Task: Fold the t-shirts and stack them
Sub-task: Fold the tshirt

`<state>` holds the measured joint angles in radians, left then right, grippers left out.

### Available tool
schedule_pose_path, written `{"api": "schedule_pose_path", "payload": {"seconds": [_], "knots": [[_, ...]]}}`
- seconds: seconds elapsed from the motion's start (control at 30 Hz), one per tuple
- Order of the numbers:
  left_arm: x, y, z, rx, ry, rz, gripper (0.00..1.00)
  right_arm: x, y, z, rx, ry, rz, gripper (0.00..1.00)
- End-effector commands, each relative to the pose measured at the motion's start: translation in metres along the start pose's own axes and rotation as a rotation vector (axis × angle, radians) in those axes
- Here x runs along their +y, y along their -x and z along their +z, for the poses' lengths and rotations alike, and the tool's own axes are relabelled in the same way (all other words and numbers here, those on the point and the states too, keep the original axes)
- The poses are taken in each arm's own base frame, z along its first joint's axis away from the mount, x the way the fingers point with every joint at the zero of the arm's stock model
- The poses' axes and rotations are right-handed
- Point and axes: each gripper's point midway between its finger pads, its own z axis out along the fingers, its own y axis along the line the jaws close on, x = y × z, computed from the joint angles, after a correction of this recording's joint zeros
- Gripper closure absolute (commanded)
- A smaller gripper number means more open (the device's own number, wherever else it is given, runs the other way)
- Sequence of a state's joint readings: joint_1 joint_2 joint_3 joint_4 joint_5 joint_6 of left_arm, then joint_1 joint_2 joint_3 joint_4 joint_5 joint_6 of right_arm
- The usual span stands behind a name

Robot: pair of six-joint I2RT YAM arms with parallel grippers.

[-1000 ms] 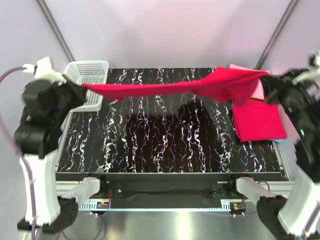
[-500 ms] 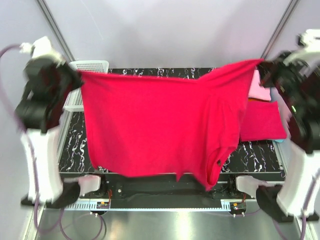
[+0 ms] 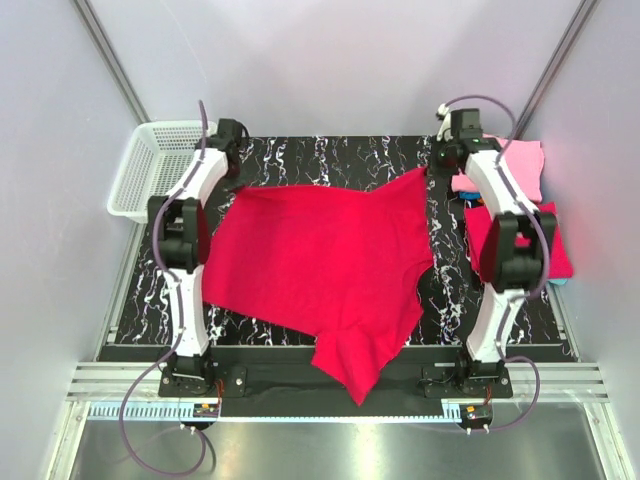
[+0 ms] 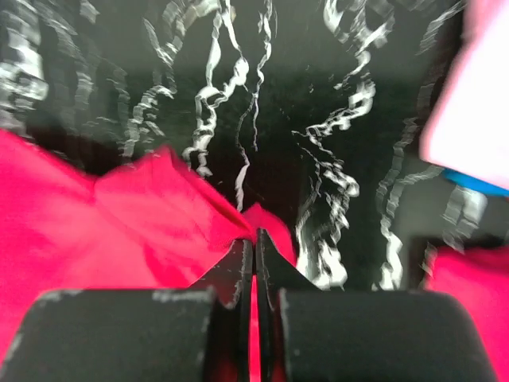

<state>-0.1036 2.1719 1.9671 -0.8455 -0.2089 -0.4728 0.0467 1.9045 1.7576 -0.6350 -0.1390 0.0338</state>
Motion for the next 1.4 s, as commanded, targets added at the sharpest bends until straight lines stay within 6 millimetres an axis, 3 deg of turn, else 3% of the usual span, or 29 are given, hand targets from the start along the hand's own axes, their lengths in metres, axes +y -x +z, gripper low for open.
{"api": "schedule_pose_path", "payload": {"seconds": [0.0, 0.03, 0.07, 0.17, 0.27, 0.4, 0.53, 0.57, 0.6, 0.67, 0.73, 0.77, 0.8, 0.87, 0.9, 0.93, 1.0, 1.07, 1.37], "knots": [[-0.005, 0.031, 0.015, -0.104, 0.015, -0.051, 1.0, 0.005, 0.015, 0.042, -0.04, 0.068, -0.036, 1.0], [-0.005, 0.036, 0.022, -0.113, 0.027, -0.056, 1.0, 0.005, 0.017, 0.051, -0.035, 0.072, -0.036, 1.0], [-0.003, 0.031, 0.037, -0.099, 0.045, -0.057, 1.0, 0.0, 0.004, 0.072, 0.007, 0.071, -0.026, 1.0], [-0.003, 0.038, 0.045, -0.116, 0.045, -0.079, 1.0, -0.002, 0.001, 0.095, 0.023, 0.071, -0.026, 1.0], [-0.001, 0.05, 0.042, -0.161, 0.049, -0.11, 1.0, 0.0, 0.013, 0.103, 0.0, 0.088, -0.026, 1.0], [-0.002, 0.07, 0.02, -0.244, 0.013, -0.151, 1.0, 0.008, 0.029, 0.101, -0.028, 0.112, -0.011, 1.0], [-0.005, 0.084, 0.001, -0.295, -0.037, -0.157, 1.0, 0.014, 0.031, 0.084, -0.037, 0.127, -0.009, 1.0], [-0.008, 0.085, -0.002, -0.291, -0.061, -0.156, 1.0, 0.018, 0.037, 0.072, -0.055, 0.131, -0.014, 1.0], [-0.007, 0.087, -0.004, -0.293, -0.067, -0.157, 1.0, 0.018, 0.028, 0.07, -0.036, 0.129, -0.009, 1.0], [-0.012, 0.089, -0.009, -0.292, -0.095, -0.157, 1.0, 0.026, 0.032, 0.051, -0.055, 0.138, -0.015, 1.0], [-0.011, 0.091, -0.01, -0.291, -0.103, -0.163, 1.0, 0.028, 0.018, 0.045, -0.03, 0.137, -0.014, 1.0], [-0.012, 0.091, -0.011, -0.289, -0.11, -0.163, 1.0, 0.036, 0.021, 0.031, -0.047, 0.149, -0.023, 1.0], [-0.009, 0.09, -0.01, -0.286, -0.107, -0.167, 1.0, 0.037, 0.006, 0.03, -0.016, 0.149, -0.017, 1.0], [-0.008, 0.09, -0.012, -0.287, -0.107, -0.172, 1.0, 0.046, 0.004, 0.011, -0.027, 0.162, -0.026, 1.0], [-0.006, 0.09, -0.011, -0.285, -0.103, -0.18, 1.0, 0.048, -0.01, 0.01, -0.002, 0.165, -0.025, 1.0], [-0.005, 0.09, -0.01, -0.284, -0.101, -0.182, 1.0, 0.053, -0.008, -0.004, -0.023, 0.169, -0.03, 1.0], [-0.005, 0.089, -0.01, -0.28, -0.102, -0.182, 1.0, 0.063, -0.027, -0.009, 0.009, 0.183, -0.04, 1.0], [-0.003, 0.088, -0.01, -0.278, -0.1, -0.186, 1.0, 0.071, -0.031, -0.023, -0.001, 0.19, -0.046, 1.0], [0.009, 0.077, -0.011, -0.268, -0.059, -0.194, 1.0, 0.12, -0.111, -0.054, 0.133, 0.242, -0.067, 1.0]]}}
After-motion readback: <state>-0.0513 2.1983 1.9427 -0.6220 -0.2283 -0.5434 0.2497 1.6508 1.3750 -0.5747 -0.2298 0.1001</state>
